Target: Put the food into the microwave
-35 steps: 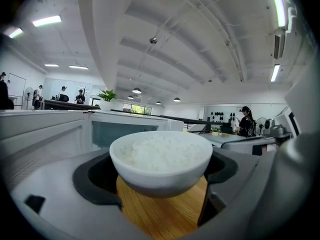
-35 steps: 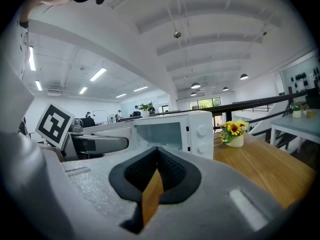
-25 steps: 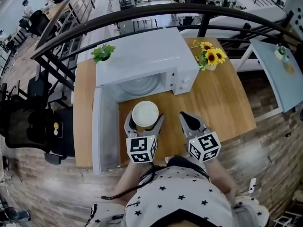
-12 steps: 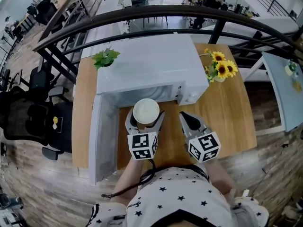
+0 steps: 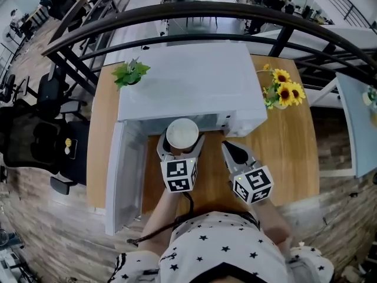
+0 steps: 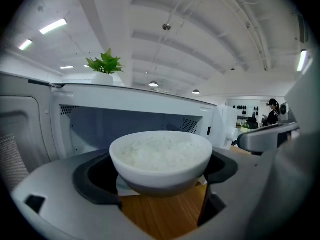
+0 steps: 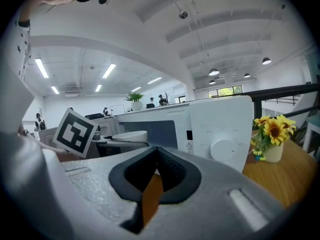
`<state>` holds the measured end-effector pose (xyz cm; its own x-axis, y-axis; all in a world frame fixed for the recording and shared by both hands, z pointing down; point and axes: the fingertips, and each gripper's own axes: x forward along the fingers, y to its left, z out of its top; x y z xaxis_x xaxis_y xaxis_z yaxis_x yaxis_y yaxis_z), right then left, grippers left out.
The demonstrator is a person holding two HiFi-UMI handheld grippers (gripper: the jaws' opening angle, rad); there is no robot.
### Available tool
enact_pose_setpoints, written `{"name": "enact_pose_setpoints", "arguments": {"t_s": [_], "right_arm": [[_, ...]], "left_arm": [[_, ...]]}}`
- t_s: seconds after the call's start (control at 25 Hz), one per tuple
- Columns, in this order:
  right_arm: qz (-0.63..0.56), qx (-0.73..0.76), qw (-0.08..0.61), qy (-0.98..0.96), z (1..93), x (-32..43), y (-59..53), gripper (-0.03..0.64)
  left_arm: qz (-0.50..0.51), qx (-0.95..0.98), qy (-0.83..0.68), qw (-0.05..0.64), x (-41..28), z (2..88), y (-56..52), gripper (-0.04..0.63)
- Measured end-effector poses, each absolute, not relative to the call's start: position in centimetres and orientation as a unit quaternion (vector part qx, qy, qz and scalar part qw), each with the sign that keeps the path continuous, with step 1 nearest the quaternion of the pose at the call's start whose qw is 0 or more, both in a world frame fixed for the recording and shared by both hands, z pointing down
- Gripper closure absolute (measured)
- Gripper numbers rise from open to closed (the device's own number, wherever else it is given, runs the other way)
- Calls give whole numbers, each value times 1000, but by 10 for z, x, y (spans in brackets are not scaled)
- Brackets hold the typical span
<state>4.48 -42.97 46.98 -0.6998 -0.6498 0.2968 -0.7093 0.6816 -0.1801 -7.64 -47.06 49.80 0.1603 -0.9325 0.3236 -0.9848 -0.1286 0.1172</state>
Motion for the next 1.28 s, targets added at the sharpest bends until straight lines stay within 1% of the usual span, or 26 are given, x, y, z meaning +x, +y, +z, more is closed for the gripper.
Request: {"name": "enact_pose_setpoints", "arguments": {"t_s": [0.72,1.28], "right_arm": [[168,364,119,-908,501,43,-439,611],[176,373,125,-902,512,50,-442,611]], "left_arm": [[139,723,-653,176,-94,561,-522,107],[162,712,-656,191,-103,587,-546,107]]}}
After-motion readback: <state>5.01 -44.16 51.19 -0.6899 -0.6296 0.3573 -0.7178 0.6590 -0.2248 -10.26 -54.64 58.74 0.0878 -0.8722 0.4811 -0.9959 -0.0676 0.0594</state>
